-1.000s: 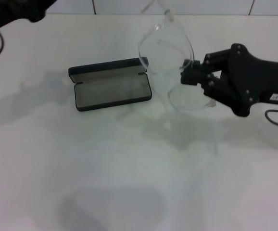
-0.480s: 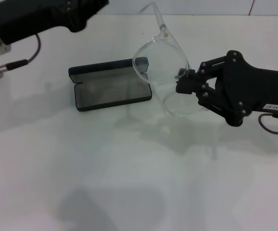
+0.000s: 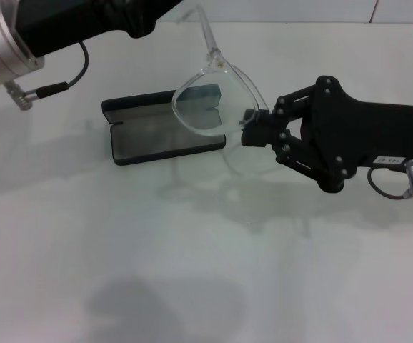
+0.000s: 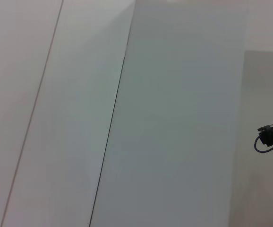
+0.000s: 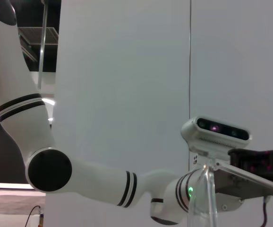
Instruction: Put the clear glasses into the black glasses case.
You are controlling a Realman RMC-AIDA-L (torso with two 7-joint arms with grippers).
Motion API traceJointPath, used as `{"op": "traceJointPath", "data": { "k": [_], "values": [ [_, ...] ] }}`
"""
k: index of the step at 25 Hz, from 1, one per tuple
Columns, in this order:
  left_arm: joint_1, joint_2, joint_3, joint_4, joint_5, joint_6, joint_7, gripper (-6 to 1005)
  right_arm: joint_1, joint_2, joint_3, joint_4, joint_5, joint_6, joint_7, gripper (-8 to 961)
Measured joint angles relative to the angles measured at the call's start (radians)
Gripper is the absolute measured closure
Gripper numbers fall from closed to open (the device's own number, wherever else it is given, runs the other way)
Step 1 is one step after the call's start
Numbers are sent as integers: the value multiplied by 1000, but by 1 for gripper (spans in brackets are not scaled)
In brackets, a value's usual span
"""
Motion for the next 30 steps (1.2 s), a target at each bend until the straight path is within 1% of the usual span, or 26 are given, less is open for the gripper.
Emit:
{"op": "traceJointPath", "data": {
  "k": [8, 18, 22, 26, 28, 30],
  "values": [
    [-1, 1, 33, 0, 3, 4, -77, 951, 9, 0, -1, -27, 22, 3, -3, 886],
    [-2, 6, 58, 0, 15, 7, -205, 951, 0, 0, -8, -53, 64, -3, -42, 886],
    [-5, 20, 84, 1, 16, 7, -262, 951, -4, 0, -23, -53, 93, -3, -60, 886],
    [-12, 37, 147, 1, 16, 9, -294, 950, -5, 0, -31, -53, 104, -2, -69, 886],
    [-13, 41, 174, 4, 17, 14, -296, 950, -5, 0, -33, -53, 104, 1, -69, 886],
    [-13, 39, 180, 6, 17, 26, -297, 950, -5, 0, -33, -53, 104, 3, -69, 885]
  ]
}}
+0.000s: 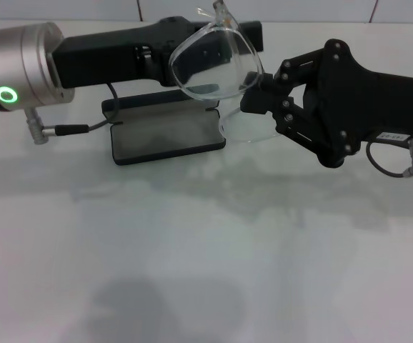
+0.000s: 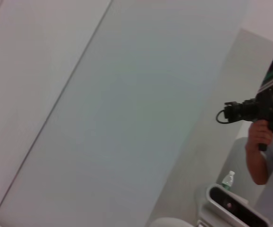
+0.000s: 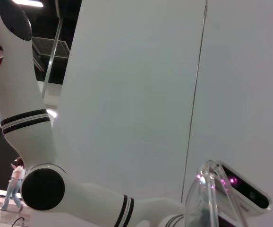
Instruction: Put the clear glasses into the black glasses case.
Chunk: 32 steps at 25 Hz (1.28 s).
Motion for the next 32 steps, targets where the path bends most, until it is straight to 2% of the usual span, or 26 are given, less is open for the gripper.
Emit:
{"op": "traceJointPath", "data": {
  "k": [15, 21, 25, 29, 32],
  "values": [
    [-3, -9, -17, -6, -7, 29, -20, 950, -4, 0, -14, 12, 25, 4, 0, 885],
    [22, -25, -149, -6, -10, 28, 29, 951, -14, 0, -28, 12, 29, 3, -9, 885],
    [54, -37, -231, -20, -11, 22, 127, 951, -46, 0, -60, 9, 99, -17, -49, 885],
    [63, -39, -319, -123, -14, 18, 281, 951, -81, 0, -97, 6, 176, -61, -107, 885],
    [53, -32, -352, -216, -12, 8, 368, 950, -85, 0, -107, 1, 207, -147, -111, 884]
  ]
}}
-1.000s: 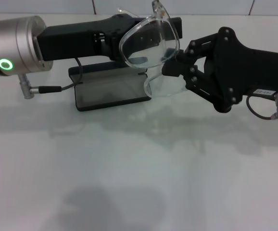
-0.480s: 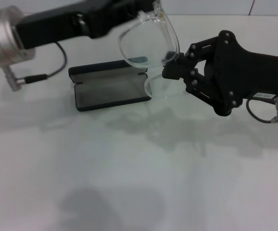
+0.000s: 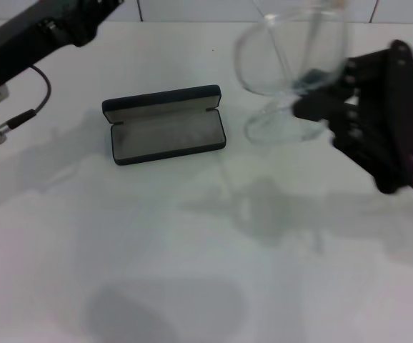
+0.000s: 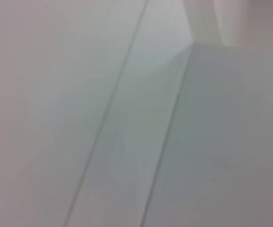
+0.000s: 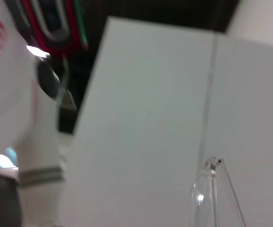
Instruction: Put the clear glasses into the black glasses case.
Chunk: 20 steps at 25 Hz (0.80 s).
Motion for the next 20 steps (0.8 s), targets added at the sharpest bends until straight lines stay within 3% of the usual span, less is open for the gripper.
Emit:
{"op": "traceJointPath", "data": {
  "k": [5, 11, 20],
  "values": [
    [-14, -3, 41, -24, 9, 6, 24, 950, 24, 0, -34, -1, 57, -86, 36, 884],
    [-37, -6, 115, -21, 0, 34, 25, 951, 58, 0, -65, 4, 60, -74, 61, 884],
    [-50, -9, 137, -20, -2, 78, 26, 951, 80, 0, -134, -2, 66, -2, 61, 884]
  ]
}}
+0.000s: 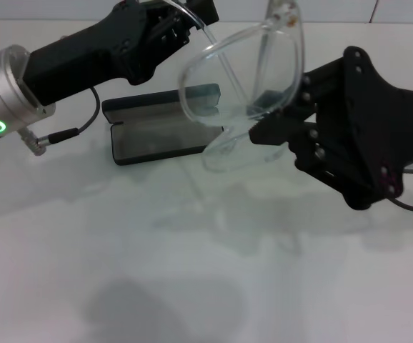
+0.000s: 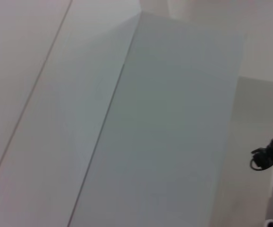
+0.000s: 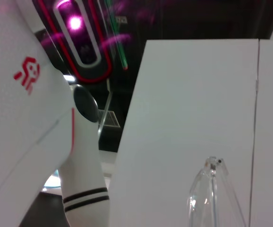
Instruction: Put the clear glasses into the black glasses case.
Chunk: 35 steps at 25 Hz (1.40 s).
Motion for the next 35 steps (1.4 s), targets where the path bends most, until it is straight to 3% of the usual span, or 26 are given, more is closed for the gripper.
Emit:
{"op": "traceJointPath", "data": {
  "k": [11, 35],
  "values": [
    [-11, 0, 5, -1, 0, 73, -3, 950, 6, 0, -46, 0, 5, 96, -3, 884],
    [-18, 0, 106, 47, -26, 77, -1, 950, 9, -1, -38, 12, 32, 179, -2, 883]
  ]
}}
